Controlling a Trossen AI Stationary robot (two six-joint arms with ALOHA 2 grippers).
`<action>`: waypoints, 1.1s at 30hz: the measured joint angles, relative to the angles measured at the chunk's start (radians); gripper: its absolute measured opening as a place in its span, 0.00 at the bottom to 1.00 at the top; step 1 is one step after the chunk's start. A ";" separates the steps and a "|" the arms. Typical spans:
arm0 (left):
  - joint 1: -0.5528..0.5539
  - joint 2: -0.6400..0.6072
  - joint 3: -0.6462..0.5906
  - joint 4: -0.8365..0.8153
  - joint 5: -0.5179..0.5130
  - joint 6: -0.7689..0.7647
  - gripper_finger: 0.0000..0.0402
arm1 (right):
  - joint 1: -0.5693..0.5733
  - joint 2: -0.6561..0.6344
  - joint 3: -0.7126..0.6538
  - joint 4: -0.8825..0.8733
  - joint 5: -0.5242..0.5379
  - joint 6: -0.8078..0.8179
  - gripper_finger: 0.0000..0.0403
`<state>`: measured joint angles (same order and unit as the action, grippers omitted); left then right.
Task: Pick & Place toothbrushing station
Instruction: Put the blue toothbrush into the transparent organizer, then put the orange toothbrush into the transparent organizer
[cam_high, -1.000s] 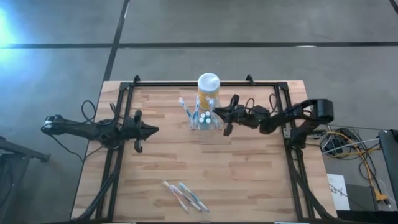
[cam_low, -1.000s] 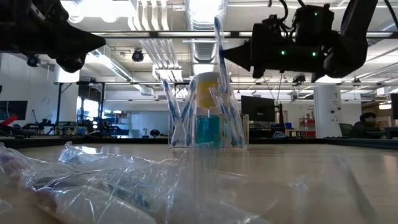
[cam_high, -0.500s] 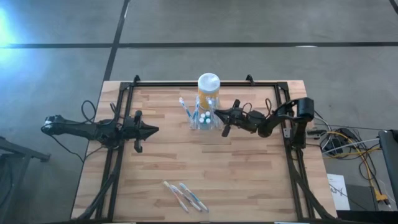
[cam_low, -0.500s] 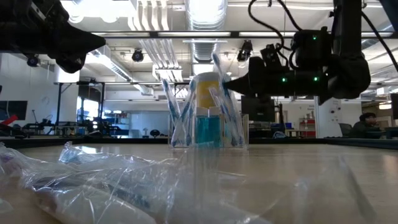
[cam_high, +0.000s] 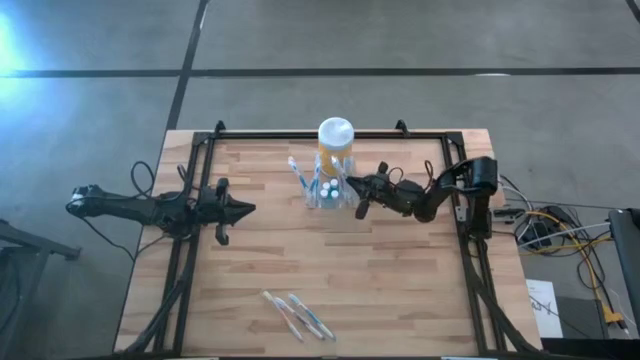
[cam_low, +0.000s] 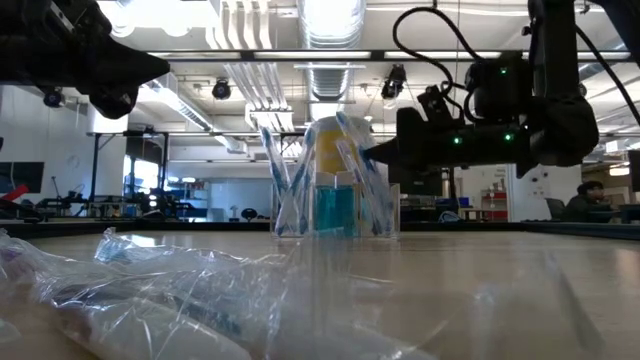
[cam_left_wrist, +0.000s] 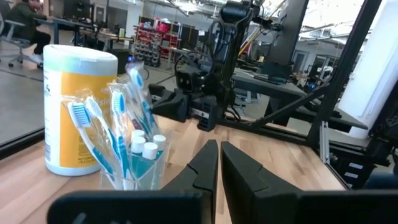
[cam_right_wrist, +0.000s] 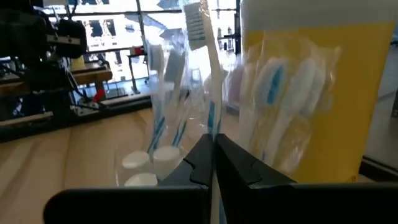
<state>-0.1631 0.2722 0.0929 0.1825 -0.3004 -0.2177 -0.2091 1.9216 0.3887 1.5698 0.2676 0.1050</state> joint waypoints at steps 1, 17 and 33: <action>0.000 0.000 0.000 0.000 0.000 -0.002 0.06 | -0.001 0.010 0.000 0.000 0.001 0.004 0.02; 0.000 0.000 0.000 0.000 0.000 -0.021 0.06 | 0.002 0.078 0.014 -0.004 -0.003 0.074 0.02; 0.000 0.000 0.000 -0.002 0.031 -0.036 0.06 | 0.005 -0.180 0.011 -0.317 -0.067 0.124 0.27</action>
<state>-0.1631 0.2722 0.0929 0.1810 -0.2690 -0.2533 -0.2041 1.7416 0.3996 1.2532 0.2007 0.2291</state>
